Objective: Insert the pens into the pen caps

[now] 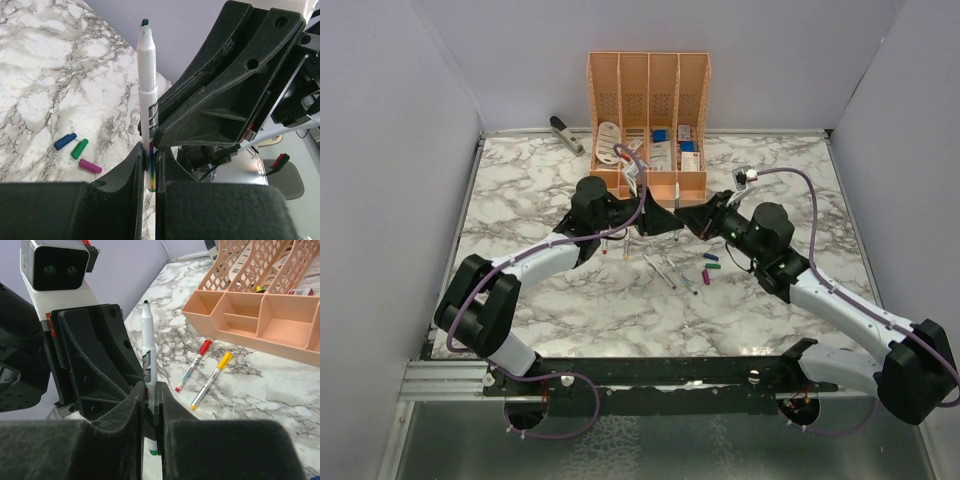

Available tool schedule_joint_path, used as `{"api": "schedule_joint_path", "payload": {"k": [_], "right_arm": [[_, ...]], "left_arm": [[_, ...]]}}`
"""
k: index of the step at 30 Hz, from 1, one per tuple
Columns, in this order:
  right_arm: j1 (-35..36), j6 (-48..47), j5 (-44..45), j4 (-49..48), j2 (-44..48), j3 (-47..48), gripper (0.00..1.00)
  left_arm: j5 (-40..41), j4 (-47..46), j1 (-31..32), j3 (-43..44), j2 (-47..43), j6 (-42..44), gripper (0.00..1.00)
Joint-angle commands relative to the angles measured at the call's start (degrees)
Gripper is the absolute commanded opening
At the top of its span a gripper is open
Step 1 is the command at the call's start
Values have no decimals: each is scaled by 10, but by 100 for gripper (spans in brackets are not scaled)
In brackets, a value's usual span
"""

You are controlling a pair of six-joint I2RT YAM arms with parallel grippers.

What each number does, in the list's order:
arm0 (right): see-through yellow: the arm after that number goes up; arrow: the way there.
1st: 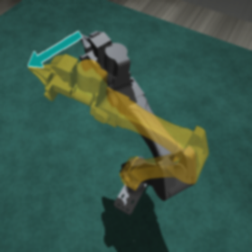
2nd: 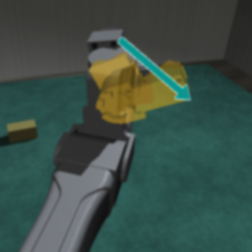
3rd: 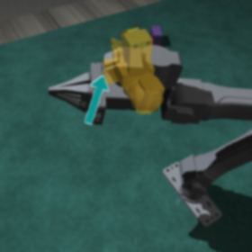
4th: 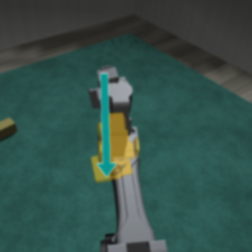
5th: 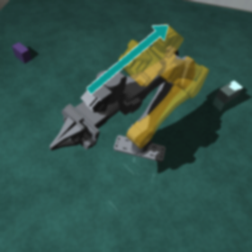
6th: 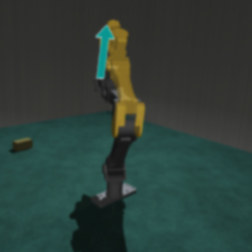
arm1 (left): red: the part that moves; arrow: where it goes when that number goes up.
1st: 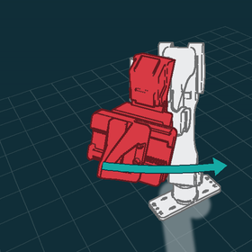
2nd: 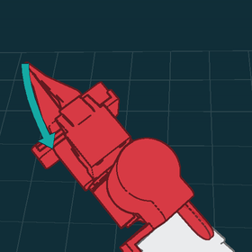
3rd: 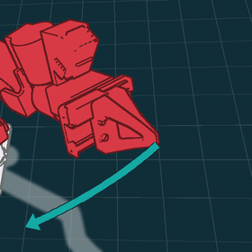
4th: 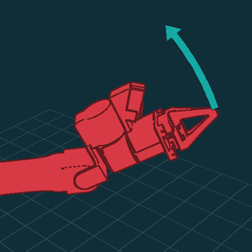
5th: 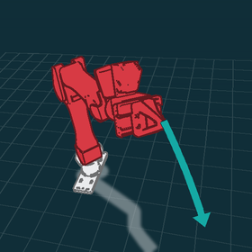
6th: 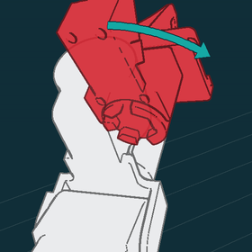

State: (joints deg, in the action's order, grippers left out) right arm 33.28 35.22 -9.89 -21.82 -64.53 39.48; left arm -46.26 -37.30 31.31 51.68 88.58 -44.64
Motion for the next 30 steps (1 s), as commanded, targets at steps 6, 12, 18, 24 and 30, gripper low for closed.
{"api": "schedule_joint_path", "payload": {"k": [6, 12, 18, 24, 30], "right_arm": [[1, -88, 243, 85, 104, 45, 76], [-4, -169, 320, 198, 90, 96, 88], [-16, -253, 344, 322, 43, 118, 57], [-18, -285, 316, 426, 10, 108, 27], [-18, -298, 231, 524, -37, 127, 29]], "left_arm": [[52, 86, -7, -34, -44, 73, 0], [75, 150, -8, -28, -67, 121, 0], [82, 161, -9, -27, -72, 129, 7], [82, 162, -11, -26, -69, 129, 0], [75, 167, -12, -20, -63, 136, 0]]}}
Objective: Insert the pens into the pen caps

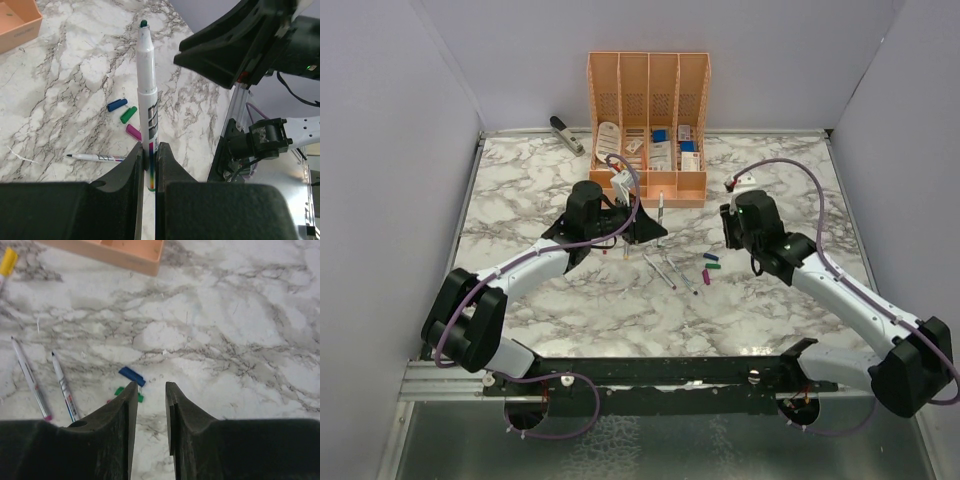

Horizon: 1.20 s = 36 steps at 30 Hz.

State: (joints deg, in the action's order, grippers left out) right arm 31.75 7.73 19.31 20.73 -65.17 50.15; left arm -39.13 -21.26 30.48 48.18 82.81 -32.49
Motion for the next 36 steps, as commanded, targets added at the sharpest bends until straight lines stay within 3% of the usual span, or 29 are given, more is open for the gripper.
{"api": "schedule_joint_path", "payload": {"k": [1, 6, 13, 23, 36], "right_arm": [[-3, -24, -74, 110, -38, 24, 29], [-3, -33, -150, 130, -70, 33, 31], [-3, -42, -174, 148, -137, 51, 34], [-2, -42, -150, 157, -192, 65, 44], [-2, -26, -91, 157, -264, 75, 42]], "left_arm": [[4, 8, -3, 16, -4, 15, 0], [7, 12, -4, 16, -2, 18, 0], [7, 15, -11, 8, -6, 18, 0], [1, 15, -28, 2, -11, 16, 0], [-13, 15, -45, 7, -1, 13, 0]]}}
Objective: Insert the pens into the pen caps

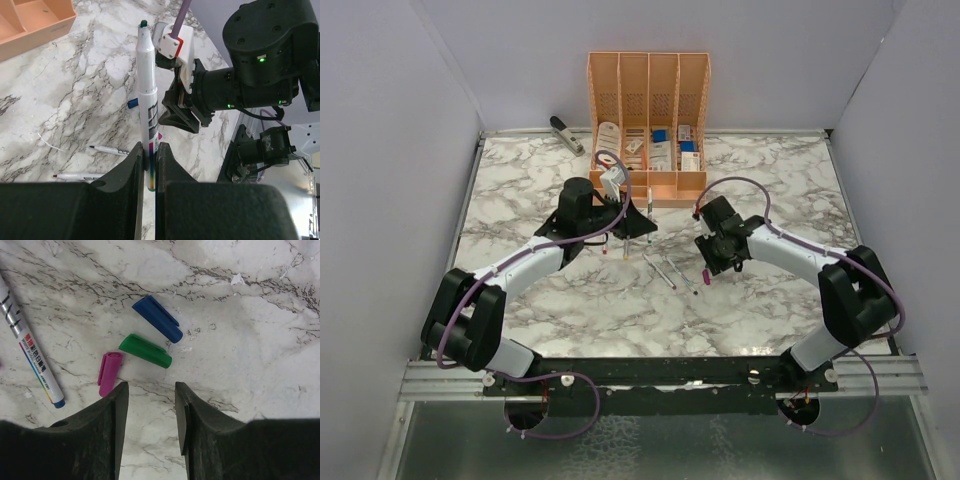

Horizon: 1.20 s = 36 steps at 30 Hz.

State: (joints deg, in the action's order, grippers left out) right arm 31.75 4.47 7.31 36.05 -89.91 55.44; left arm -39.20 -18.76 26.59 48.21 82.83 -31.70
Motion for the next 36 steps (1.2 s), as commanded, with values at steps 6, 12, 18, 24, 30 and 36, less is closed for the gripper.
{"api": "schedule_joint_path", "payload": {"k": [6, 12, 18, 24, 30, 36], "right_arm": [[-2, 5, 30, -3, -26, 23, 46], [-2, 4, 26, -10, -47, 25, 50], [-2, 3, 29, -23, -64, 25, 50], [-2, 0, 32, -44, -80, 26, 50], [-2, -2, 23, -62, -102, 33, 50], [-2, 2, 8, -68, -119, 40, 50]], "left_arm": [[-12, -10, -13, 3, -2, 5, 0], [-14, -12, -17, 1, -2, 5, 0], [-15, -13, -21, 1, -3, 3, 0], [-15, -14, -23, 3, -3, 3, 0], [-14, -15, -25, 7, 0, 2, 0], [-13, -15, -27, 7, 0, 2, 0]]}}
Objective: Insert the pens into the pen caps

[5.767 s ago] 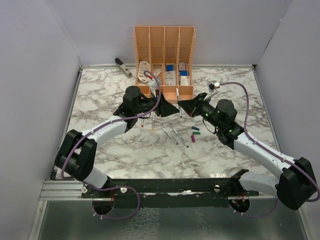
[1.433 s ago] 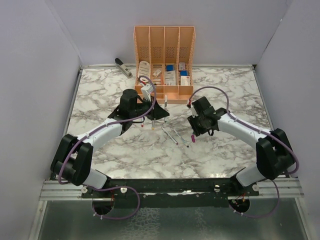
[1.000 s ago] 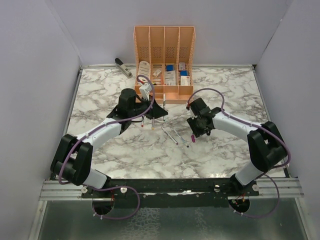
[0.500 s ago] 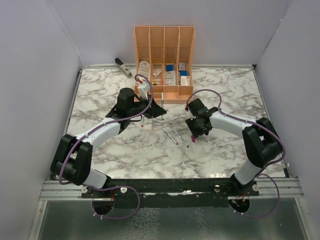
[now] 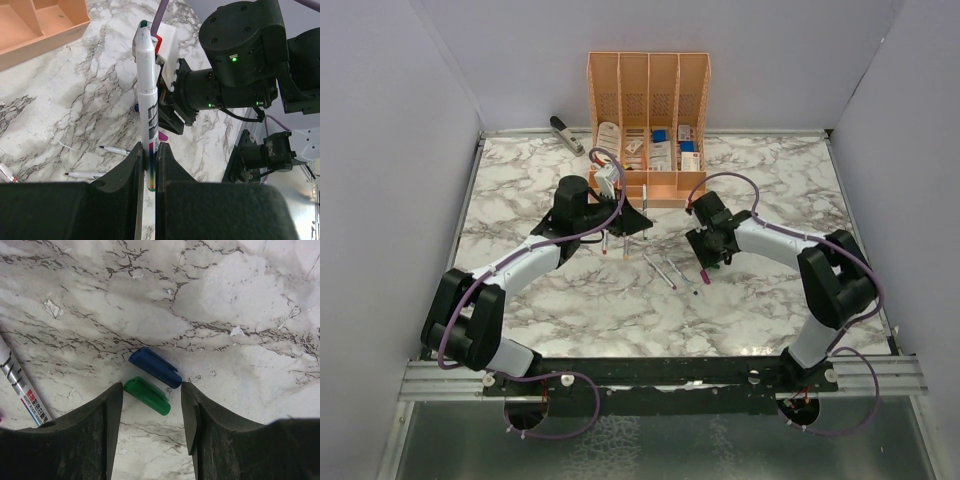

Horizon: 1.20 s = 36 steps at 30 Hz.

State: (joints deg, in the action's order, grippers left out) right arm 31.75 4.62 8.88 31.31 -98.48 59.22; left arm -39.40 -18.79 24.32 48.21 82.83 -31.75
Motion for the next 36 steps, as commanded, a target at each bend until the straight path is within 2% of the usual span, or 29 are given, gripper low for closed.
{"api": "schedule_joint_path", "payload": {"k": [1, 17, 23, 28, 36], "right_arm": [[-2, 1, -10, -18, -36, 3, 50], [-2, 55, -45, 19, -35, -3, 50], [-2, 76, -71, 35, -37, -5, 44], [-2, 89, -93, 38, -26, -10, 44], [-2, 120, -72, 62, -30, -15, 44]], "left_arm": [[-10, -14, -5, 7, 0, 3, 0], [-13, -17, -8, 3, 1, -1, 0], [-14, -17, -8, 1, -1, -2, 0], [-18, -17, -9, 3, 2, -2, 0], [-23, -18, -11, 9, 10, -1, 0]]}}
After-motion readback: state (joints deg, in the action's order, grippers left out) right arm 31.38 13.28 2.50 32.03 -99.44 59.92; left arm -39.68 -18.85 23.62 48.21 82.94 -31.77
